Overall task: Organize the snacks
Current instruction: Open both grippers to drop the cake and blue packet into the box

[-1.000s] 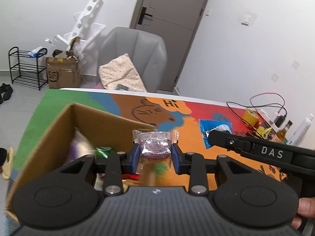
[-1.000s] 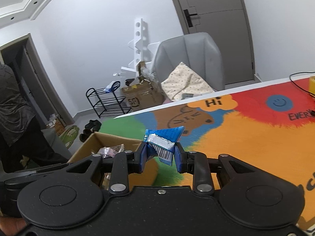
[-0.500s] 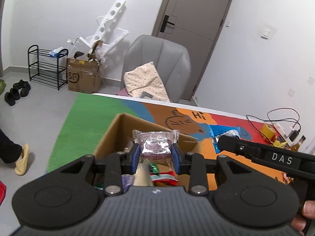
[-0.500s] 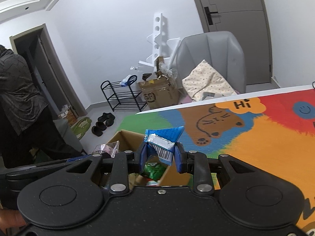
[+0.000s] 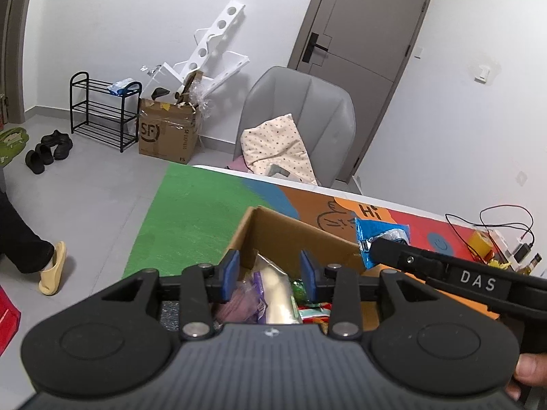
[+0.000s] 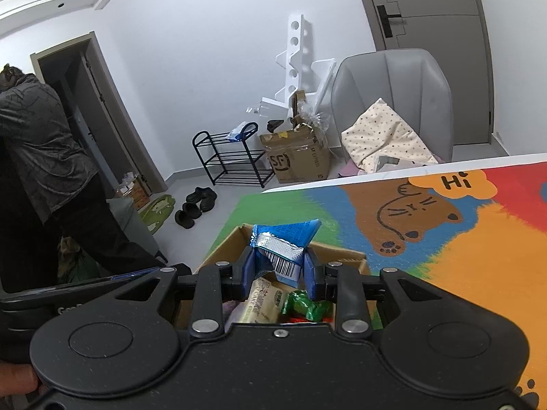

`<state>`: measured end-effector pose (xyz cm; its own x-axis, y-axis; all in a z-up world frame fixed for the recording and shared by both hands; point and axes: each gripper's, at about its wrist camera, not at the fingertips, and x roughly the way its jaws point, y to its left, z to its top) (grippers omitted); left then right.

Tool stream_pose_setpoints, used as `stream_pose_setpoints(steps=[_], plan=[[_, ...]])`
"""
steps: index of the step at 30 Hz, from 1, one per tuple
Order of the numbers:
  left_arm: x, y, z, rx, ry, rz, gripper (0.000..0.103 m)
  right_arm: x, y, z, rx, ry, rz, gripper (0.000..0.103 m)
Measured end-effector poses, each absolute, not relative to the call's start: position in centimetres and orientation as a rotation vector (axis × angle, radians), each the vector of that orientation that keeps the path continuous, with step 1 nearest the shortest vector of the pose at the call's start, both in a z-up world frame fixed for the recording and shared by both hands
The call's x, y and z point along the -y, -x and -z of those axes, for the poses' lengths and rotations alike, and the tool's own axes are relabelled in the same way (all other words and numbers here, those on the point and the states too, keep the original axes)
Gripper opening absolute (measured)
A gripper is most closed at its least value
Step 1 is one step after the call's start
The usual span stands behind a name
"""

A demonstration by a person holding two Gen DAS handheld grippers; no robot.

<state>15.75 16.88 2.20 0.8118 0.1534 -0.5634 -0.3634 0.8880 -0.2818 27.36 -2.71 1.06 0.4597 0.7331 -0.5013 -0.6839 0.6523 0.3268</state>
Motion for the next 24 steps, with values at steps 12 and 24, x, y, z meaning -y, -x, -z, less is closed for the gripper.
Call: stream_pose_setpoints(steps=[12, 24], plan=[[-16.2, -15.8, -2.2, -0.57, 0.375, -0.291, 0.063, 4.9, -27.5, -0.6, -0.678, -0.101, -0.82, 0.043], [-12.4, -16.5, -2.2, -0.606, 0.311, -0.256, 0.086, 9.7, -26.8, -0.8, -0.681, -0.138, -0.748, 0.053]])
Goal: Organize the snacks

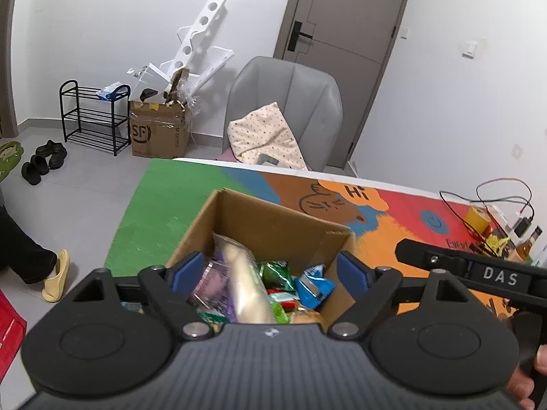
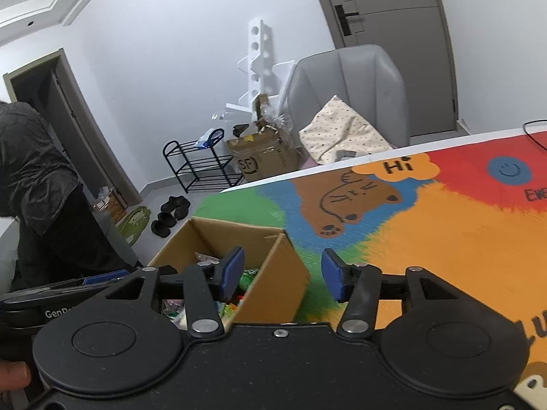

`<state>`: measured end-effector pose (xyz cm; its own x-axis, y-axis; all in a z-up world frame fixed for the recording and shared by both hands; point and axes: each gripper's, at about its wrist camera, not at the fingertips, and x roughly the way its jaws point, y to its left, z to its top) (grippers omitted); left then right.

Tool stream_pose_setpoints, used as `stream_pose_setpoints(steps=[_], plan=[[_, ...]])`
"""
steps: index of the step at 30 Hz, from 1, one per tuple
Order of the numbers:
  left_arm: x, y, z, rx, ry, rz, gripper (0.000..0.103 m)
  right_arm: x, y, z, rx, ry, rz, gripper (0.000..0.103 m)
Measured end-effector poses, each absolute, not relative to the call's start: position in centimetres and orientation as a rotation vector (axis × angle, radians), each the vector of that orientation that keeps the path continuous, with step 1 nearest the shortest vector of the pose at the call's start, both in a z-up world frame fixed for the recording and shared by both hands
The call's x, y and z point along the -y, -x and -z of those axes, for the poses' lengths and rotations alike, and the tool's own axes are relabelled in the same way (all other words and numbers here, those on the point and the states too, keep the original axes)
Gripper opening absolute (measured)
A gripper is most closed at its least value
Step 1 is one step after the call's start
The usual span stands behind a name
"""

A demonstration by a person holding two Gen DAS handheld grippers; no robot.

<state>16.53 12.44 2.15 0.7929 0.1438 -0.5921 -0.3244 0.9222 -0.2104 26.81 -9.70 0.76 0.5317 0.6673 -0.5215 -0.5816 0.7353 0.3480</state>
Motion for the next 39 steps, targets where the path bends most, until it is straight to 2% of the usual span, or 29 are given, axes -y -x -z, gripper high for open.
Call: stream_pose_setpoints(steps=[3, 5, 10, 20, 39], plan=[[-11.6, -16.7, -2.2, -0.624, 0.296, -0.252, 0.088, 11.0, -26.4, -0.9, -0.673, -0.146, -0.73, 0.061], [-11.0, -16.8, -2.1, -0.636, 0.291, -0.247, 0.09, 11.9, -26.2, -1.0, -0.666, -0.148, -0.716, 0.069], [-9.2, -16.4, -2.2, -0.656, 0.265, -0.231, 0.095, 14.4, -25.3, -1.1, -0.658, -0.163, -0.683, 0.077], [-6.3, -14.6, -2.2, -0.681, 0.219, -0.195, 0.1, 17.8, -22.4, -1.4, -0.639, -0.155, -0.629, 0.101], [-3.9, -8.1, -1.8, -0.656, 0.155, -0.093, 0.103, 22.5, -15.0, -0.7, -0.598, -0.102, -0.504, 0.103]])
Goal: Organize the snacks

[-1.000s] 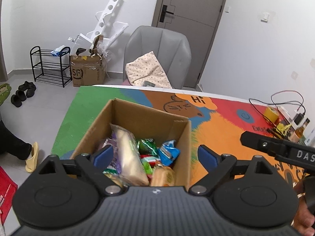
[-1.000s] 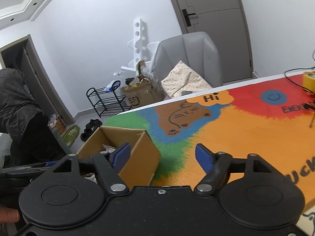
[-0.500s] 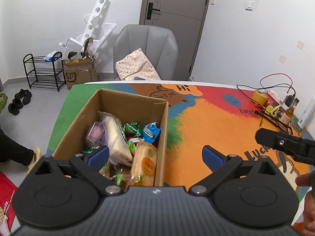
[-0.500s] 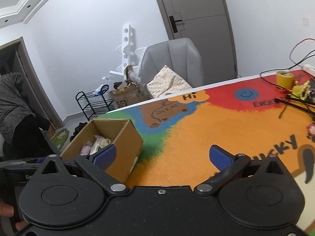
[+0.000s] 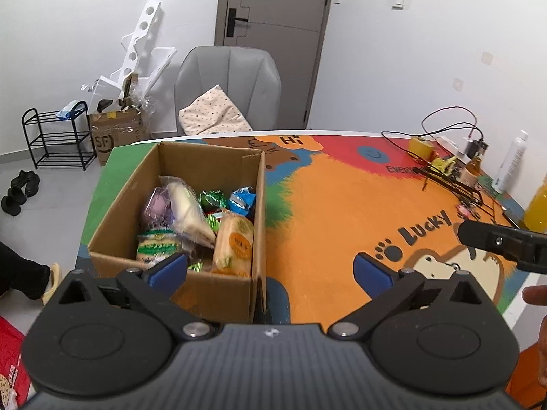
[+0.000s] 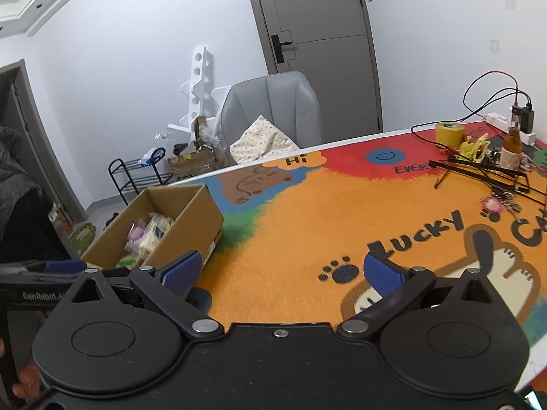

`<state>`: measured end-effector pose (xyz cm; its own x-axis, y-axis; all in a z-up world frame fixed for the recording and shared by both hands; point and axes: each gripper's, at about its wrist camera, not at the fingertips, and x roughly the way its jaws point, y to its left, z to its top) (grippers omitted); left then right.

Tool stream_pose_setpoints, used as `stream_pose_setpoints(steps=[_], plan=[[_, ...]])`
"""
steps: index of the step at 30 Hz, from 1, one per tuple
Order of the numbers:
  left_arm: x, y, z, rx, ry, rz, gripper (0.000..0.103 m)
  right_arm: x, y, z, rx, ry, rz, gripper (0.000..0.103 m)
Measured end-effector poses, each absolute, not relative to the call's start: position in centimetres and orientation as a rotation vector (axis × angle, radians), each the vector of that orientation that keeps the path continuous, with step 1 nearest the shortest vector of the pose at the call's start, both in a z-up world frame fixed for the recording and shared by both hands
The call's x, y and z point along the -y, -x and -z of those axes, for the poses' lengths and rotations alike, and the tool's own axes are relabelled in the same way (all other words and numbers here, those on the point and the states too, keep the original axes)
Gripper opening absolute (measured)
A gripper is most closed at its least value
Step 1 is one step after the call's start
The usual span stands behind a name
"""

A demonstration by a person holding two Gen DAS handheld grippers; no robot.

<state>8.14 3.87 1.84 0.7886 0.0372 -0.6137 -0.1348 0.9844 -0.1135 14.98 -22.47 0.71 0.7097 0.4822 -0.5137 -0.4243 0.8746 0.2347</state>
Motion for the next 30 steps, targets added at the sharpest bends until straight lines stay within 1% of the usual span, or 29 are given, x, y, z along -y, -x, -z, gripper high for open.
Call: stream_pose_setpoints(steps=[17, 30], plan=[[-4.6, -1.9, -3.3, -0.58, 0.116, -0.034, 0.103, 21.8, -9.6, -2.9, -0.594, -0.039, -0.472, 0.103], [-4.0, -1.0, -3.6, -0.571, 0.107, 0.023, 0.103, 23.1, -8.2, -3.6, -0.613, -0.048, -0.418, 0.103]])
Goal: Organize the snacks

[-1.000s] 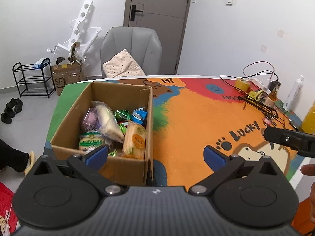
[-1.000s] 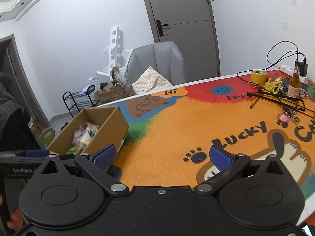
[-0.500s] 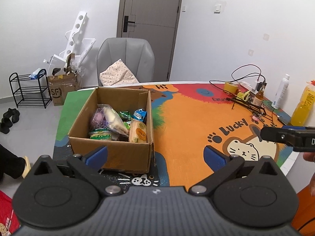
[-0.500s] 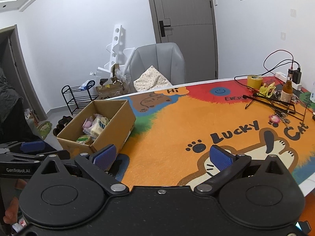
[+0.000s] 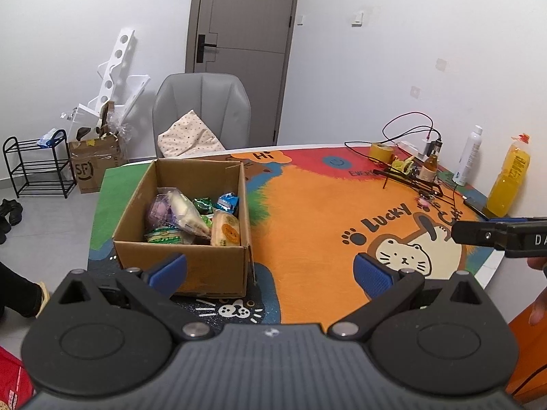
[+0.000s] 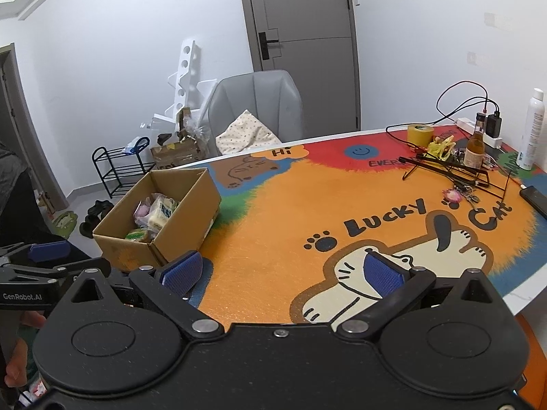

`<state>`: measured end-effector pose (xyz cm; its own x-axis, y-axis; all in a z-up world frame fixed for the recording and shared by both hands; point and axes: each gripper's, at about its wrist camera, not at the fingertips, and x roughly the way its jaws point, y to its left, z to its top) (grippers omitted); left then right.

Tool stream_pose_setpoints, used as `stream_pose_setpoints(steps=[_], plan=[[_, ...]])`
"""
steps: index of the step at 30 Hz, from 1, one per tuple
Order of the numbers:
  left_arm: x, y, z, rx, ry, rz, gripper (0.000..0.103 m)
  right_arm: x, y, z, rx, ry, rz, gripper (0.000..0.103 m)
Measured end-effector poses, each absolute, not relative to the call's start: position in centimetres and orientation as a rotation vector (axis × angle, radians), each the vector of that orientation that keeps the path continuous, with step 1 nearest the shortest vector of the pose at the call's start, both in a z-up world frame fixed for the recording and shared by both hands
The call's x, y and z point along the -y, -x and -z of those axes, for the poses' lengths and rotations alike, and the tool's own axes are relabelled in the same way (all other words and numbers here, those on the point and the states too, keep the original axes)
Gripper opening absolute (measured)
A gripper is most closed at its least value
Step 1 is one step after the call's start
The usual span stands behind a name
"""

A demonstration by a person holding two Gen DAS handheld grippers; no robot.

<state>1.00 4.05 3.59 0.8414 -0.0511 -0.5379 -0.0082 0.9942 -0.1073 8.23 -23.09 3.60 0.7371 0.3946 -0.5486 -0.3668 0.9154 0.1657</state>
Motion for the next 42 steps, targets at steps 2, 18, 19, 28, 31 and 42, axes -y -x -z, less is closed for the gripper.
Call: stream_pose_setpoints(steps=[2, 18, 19, 28, 31, 42], plan=[[-4.0, -1.0, -3.6, -0.574, 0.103, 0.022, 0.103, 23.1, -8.2, -3.6, -0.614, -0.049, -0.421, 0.103], [-4.8, -0.4, -4.0, -0.56, 0.1, -0.01, 0.103, 21.9, -7.7, -4.2, -0.62, -0.026, -0.461, 0.103], [-4.7, -0.3, -4.0, -0.56, 0.098, -0.01, 0.103, 21.9, -7.7, -4.2, -0.621, -0.027, -0.465, 0.103], [-4.8, -0.3, -4.1, -0.561, 0.1, -0.006, 0.103, 21.7, -7.5, -4.3, -0.622, -0.017, -0.461, 0.103], [-4.8, -0.3, -4.1, -0.561, 0.1, -0.006, 0.103, 21.9, -7.6, -4.2, -0.623, -0.021, -0.458, 0.103], [-4.8, -0.2, -4.2, -0.562, 0.105, 0.0, 0.103, 22.0, -7.7, -4.1, -0.635, -0.025, -0.454, 0.103]])
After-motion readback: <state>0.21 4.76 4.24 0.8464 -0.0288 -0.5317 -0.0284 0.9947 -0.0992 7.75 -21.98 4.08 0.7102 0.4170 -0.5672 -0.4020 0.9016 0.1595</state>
